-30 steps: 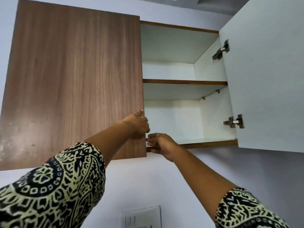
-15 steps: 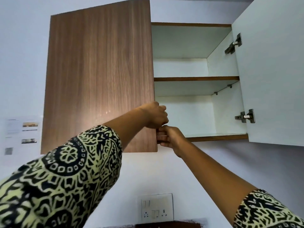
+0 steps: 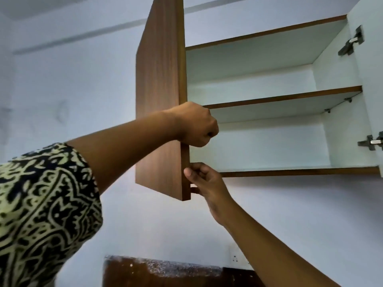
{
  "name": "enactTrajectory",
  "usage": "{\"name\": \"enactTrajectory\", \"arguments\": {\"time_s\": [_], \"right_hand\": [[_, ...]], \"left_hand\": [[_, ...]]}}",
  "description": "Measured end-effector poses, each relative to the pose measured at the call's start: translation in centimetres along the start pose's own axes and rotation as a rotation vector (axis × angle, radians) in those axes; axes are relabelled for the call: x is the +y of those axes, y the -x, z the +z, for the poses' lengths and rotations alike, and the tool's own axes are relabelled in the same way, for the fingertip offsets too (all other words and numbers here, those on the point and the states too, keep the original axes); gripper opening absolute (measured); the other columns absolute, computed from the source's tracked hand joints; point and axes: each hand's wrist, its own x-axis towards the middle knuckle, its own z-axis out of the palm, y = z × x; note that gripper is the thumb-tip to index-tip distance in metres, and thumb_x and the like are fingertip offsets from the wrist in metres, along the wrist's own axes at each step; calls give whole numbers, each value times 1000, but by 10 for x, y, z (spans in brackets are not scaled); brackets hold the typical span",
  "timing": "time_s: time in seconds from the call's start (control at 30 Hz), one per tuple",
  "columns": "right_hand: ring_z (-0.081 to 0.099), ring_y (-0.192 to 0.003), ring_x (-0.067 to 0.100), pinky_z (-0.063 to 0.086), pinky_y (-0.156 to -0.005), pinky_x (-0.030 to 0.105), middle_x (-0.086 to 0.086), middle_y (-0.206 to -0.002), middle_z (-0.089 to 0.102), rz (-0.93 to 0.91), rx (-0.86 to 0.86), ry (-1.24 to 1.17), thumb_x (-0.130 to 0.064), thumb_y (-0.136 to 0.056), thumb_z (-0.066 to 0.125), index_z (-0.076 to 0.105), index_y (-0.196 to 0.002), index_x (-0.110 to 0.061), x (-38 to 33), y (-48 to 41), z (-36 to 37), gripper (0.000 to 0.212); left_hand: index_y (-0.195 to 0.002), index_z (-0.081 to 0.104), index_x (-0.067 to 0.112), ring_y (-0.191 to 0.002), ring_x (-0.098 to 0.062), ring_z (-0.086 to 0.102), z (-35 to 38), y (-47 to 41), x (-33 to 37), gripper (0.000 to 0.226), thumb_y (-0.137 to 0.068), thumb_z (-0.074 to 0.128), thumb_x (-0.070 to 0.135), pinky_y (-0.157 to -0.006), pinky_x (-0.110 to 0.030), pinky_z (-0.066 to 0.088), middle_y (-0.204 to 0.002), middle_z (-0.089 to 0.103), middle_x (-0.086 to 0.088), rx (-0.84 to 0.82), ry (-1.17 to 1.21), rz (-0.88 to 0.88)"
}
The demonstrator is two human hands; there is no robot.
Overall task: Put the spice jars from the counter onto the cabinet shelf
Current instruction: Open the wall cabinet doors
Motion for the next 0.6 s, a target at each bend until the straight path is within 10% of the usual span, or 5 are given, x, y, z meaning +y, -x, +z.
{"name": "enactTrajectory", "arguments": {"time_s": [0.2, 0.43, 0.6], "right_hand": [[49, -123, 11, 42, -103, 34, -14, -134, 52, -57, -181, 195, -51, -76, 69, 50, -125, -38, -5, -9, 72, 54], [36, -103, -20, 33, -77, -6, -37, -116, 36, -187, -296, 204, -42, -81, 67, 28, -140, -37, 1, -23, 141, 71], [23, -140, 4, 28, -116, 39, -21, -152, 21, -282, -256, 319, -78, -70, 47, 12, -146, -40, 29, -41, 200, 92]], "left_hand": [[-100, 55, 18, -71, -13, 50, -3, 45, -36, 17, -94, 41, 24, -63, -26, 42, -73, 49, 4, -290, -84, -155], [-135, 42, 29, -124, -22, 44, 33, 94, -98, 52, -89, 47, 50, -103, -44, 36, -135, 50, 0, -734, -513, -239], [-150, 16, 34, -147, -22, 7, 48, 122, -127, 69, -90, 29, 66, -116, -53, 1, -159, 13, 2, -851, -552, -364]]}}
